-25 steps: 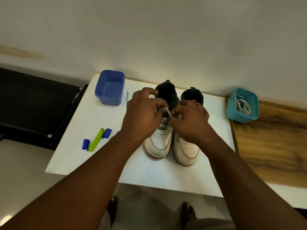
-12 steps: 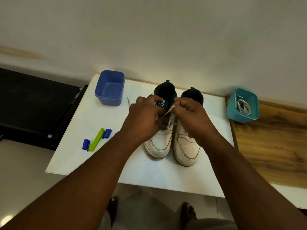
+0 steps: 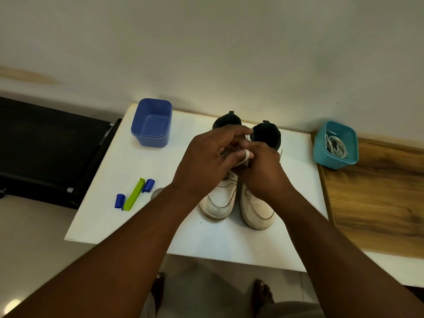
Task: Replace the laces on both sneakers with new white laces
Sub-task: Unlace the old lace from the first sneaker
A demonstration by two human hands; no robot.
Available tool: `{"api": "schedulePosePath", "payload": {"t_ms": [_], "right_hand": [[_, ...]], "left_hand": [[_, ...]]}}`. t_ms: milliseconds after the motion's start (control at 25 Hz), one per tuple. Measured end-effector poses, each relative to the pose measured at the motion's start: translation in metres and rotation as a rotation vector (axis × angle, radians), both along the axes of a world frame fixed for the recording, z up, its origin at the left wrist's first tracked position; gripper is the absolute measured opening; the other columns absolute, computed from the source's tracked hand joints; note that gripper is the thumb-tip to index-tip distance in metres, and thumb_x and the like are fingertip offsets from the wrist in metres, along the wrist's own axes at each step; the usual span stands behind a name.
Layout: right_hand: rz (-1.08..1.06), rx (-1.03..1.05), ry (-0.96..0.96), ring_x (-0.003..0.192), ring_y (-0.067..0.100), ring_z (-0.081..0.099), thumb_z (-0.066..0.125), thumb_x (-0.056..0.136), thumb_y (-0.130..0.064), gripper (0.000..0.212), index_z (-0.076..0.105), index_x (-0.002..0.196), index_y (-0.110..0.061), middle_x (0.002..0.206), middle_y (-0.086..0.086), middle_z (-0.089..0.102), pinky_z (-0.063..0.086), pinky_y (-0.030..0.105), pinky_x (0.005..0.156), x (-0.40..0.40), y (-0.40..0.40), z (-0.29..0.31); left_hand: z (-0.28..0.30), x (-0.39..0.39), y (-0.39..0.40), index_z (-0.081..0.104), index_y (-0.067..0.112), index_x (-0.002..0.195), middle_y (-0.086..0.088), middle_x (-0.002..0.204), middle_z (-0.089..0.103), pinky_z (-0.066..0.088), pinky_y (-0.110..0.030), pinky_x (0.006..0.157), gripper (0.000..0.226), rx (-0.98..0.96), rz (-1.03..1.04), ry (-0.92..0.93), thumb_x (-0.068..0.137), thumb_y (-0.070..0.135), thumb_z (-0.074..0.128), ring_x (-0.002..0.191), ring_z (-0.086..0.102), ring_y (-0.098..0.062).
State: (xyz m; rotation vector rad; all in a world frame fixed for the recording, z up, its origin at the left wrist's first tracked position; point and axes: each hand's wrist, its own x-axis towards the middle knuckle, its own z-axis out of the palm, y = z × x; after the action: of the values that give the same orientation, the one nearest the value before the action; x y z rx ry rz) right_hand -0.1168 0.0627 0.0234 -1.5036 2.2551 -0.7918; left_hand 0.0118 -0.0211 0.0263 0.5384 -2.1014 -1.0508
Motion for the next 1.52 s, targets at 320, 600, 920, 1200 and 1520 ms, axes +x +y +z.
{"api": "schedulePosePath", "payload": {"t_ms": [320,600,920,1200,1520], "right_hand": [[0.004,-0.025,0.043,0.093,0.024,0.062,0.075,0.087,-0.022,0.016,0.067,0.09,-0.036,0.091,-0.01,0.065,0.05,0.051,0.091,-0.005,-0.001,-0.004],[-0.082,-0.07,0.089,0.112,0.021,0.055,0.068,0.095,-0.035,0.021,0.071,0.116,-0.038,0.103,-0.01,0.071,0.027,0.045,0.105,0.005,-0.008,-0.019],[-0.056,-0.113,0.052,0.111,0.019,0.056,0.064,0.094,-0.023,0.033,0.066,0.124,-0.035,0.108,-0.01,0.072,0.025,0.041,0.106,0.004,-0.009,-0.017],[0.063,-0.216,-0.101,0.085,0.008,0.068,0.061,0.095,-0.012,0.02,0.075,0.105,-0.023,0.091,-0.01,0.072,0.058,0.039,0.08,0.0,-0.007,-0.001],[-0.014,-0.527,-0.174,0.096,-0.003,0.068,0.07,0.094,-0.001,0.02,0.075,0.11,-0.012,0.1,-0.018,0.07,0.049,0.01,0.082,0.006,-0.002,0.02]], "left_hand": [[-0.012,0.003,-0.011,0.069,0.025,0.108,0.018,0.097,0.066,0.053,-0.016,0.086,0.011,0.106,0.112,-0.02,0.098,0.024,0.065,0.095,0.065,-0.002],[-0.021,0.003,-0.019,0.057,0.027,0.125,0.017,0.102,0.067,0.057,-0.015,0.076,0.032,0.369,0.253,-0.076,0.096,0.019,0.068,0.088,0.069,0.0],[-0.017,0.002,-0.018,0.057,0.03,0.117,0.008,0.097,0.071,0.059,-0.021,0.076,0.036,0.435,0.224,-0.031,0.087,0.032,0.078,0.086,0.07,-0.008],[-0.011,0.006,-0.014,0.06,0.031,0.118,0.012,0.093,0.066,0.053,-0.015,0.071,0.038,0.334,0.155,-0.022,0.085,0.042,0.075,0.081,0.064,-0.001],[-0.025,0.009,-0.019,0.072,0.027,0.108,0.01,0.107,0.059,0.047,-0.027,0.078,0.016,0.093,0.046,-0.481,0.095,0.036,0.067,0.089,0.058,-0.011]]}}
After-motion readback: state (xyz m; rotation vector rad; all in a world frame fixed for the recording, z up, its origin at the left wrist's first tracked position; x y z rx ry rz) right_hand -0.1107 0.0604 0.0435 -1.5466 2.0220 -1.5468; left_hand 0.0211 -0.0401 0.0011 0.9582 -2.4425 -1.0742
